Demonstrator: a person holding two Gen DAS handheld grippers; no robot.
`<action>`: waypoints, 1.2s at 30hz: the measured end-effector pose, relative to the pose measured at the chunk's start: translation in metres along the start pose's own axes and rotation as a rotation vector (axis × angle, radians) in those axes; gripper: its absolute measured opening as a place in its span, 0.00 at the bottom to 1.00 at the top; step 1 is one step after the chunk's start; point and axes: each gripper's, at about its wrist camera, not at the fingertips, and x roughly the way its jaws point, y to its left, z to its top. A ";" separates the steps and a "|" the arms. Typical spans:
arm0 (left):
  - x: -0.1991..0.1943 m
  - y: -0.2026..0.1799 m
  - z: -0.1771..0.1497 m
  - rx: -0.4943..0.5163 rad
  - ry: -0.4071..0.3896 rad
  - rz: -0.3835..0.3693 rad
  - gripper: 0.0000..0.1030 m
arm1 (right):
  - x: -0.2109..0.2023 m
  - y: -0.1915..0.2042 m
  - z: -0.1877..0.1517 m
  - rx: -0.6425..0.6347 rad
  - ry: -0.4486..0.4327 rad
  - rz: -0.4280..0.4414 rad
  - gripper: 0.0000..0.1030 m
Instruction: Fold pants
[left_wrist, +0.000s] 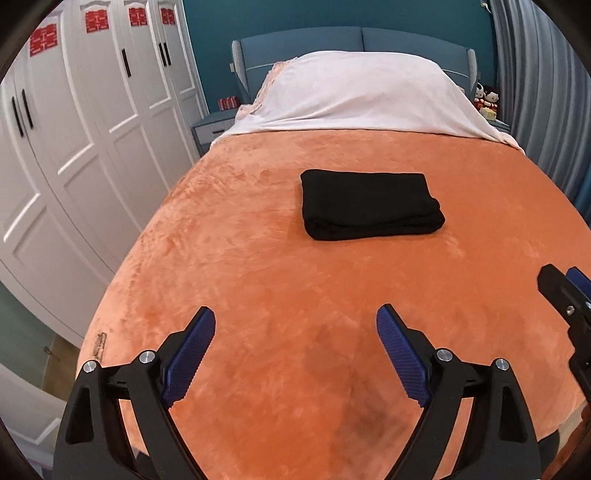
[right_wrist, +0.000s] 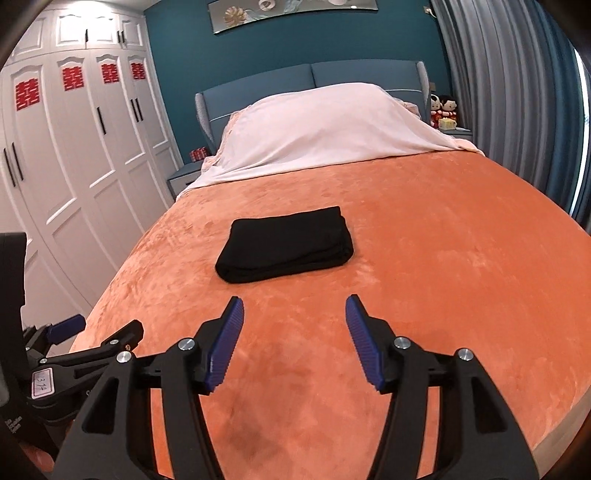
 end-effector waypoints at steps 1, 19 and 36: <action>-0.003 -0.001 -0.003 0.003 -0.003 0.000 0.84 | -0.003 0.003 -0.003 -0.007 0.000 -0.001 0.54; -0.012 0.004 0.004 -0.002 -0.047 0.024 0.84 | -0.009 0.013 -0.002 -0.027 -0.015 0.000 0.54; 0.026 0.000 0.029 -0.002 -0.047 0.026 0.84 | 0.026 0.024 0.017 -0.053 -0.011 -0.027 0.58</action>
